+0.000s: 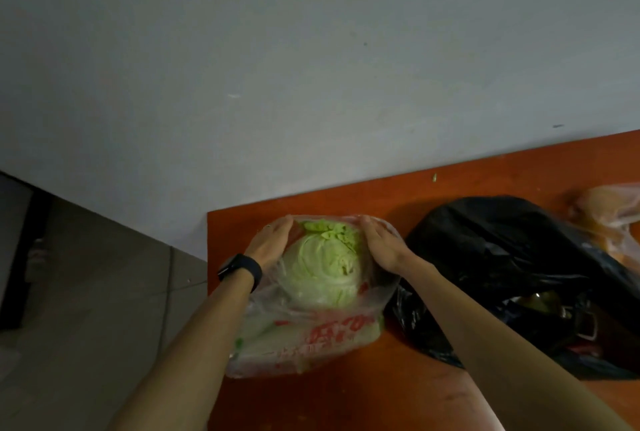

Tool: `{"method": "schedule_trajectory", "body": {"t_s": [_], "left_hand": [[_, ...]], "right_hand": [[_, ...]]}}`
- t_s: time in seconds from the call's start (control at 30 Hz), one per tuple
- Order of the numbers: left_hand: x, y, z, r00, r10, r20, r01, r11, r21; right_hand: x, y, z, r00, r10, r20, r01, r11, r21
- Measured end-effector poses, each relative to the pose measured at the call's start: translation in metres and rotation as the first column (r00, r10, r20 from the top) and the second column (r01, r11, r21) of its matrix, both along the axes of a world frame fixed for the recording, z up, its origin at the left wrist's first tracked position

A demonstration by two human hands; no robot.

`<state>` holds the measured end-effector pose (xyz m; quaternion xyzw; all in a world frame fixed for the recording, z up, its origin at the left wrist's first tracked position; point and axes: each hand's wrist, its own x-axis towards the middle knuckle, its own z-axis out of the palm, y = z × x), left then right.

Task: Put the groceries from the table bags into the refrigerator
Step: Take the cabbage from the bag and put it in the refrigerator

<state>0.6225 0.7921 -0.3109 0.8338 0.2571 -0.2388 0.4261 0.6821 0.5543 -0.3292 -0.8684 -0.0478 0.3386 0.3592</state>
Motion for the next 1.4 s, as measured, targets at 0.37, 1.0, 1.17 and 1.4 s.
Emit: {"method": "schedule_trajectory", "body": {"t_s": [0.37, 1.0, 1.17, 1.4], "left_hand": [[-0.078, 0.008, -0.007, 0.992, -0.091, 0.082, 0.09, 0.996, 0.013], [-0.058, 0.0, 0.012, 0.987, 0.085, 0.135, -0.073, 0.993, -0.092], [-0.032, -0.006, 0.021, 0.997, -0.034, 0.064, 0.026, 0.992, 0.121], [-0.044, -0.008, 0.009, 0.978, -0.153, -0.143, 0.186, 0.949, 0.255]], "right_hand": [[-0.053, -0.032, -0.012, 0.974, 0.003, 0.226, -0.02, 0.997, 0.073], [-0.088, -0.034, 0.032, 0.96, 0.233, 0.153, -0.21, 0.966, -0.154], [-0.058, 0.018, 0.069, 0.914, -0.088, 0.396, 0.102, 0.995, -0.016], [-0.015, 0.076, 0.048, 0.944, 0.326, -0.047, -0.325, 0.895, -0.307]]}}
